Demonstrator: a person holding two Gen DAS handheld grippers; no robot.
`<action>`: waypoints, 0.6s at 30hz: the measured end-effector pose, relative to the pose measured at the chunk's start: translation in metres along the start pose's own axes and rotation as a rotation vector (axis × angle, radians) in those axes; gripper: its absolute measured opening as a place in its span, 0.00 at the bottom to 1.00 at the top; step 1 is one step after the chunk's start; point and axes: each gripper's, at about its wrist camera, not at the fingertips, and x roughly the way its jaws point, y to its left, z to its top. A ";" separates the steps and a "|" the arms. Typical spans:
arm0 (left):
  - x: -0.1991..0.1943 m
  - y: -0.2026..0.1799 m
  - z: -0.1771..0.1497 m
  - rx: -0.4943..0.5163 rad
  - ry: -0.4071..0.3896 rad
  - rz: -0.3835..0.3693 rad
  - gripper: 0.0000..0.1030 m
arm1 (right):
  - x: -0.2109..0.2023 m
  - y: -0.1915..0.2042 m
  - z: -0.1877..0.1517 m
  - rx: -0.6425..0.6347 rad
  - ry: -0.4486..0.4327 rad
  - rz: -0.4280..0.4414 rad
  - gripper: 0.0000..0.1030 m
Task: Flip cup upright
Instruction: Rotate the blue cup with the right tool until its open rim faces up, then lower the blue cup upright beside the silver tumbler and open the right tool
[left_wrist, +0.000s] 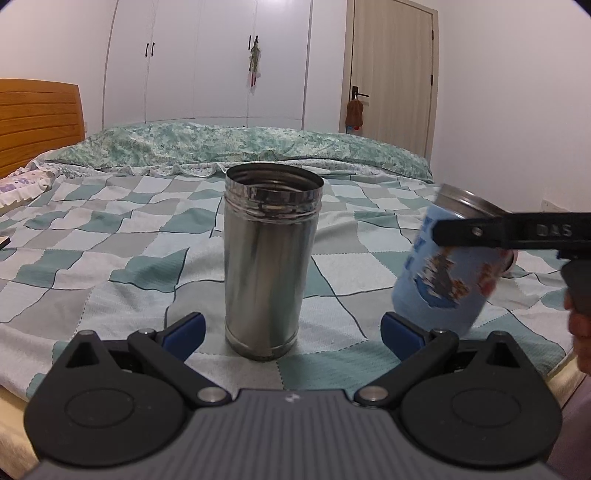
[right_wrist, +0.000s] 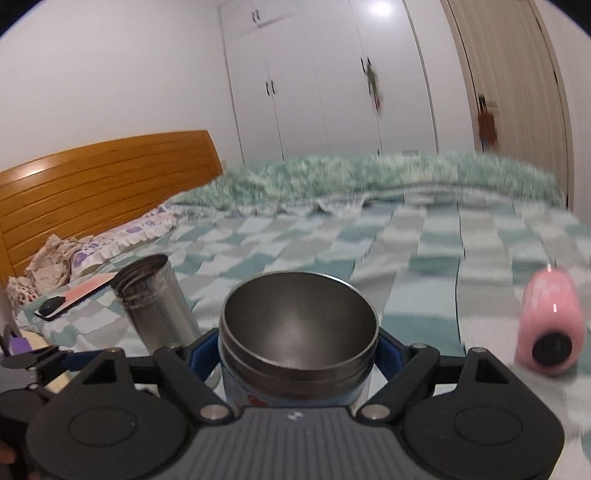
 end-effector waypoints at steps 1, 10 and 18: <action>0.000 0.000 0.000 -0.001 0.000 0.004 1.00 | 0.004 0.003 0.001 -0.010 -0.009 -0.002 0.82; 0.003 0.008 0.001 -0.005 0.008 0.039 1.00 | 0.037 0.041 -0.002 -0.163 -0.090 -0.033 0.82; 0.004 0.013 -0.001 -0.015 0.012 0.052 1.00 | 0.055 0.059 -0.036 -0.292 -0.088 -0.044 0.82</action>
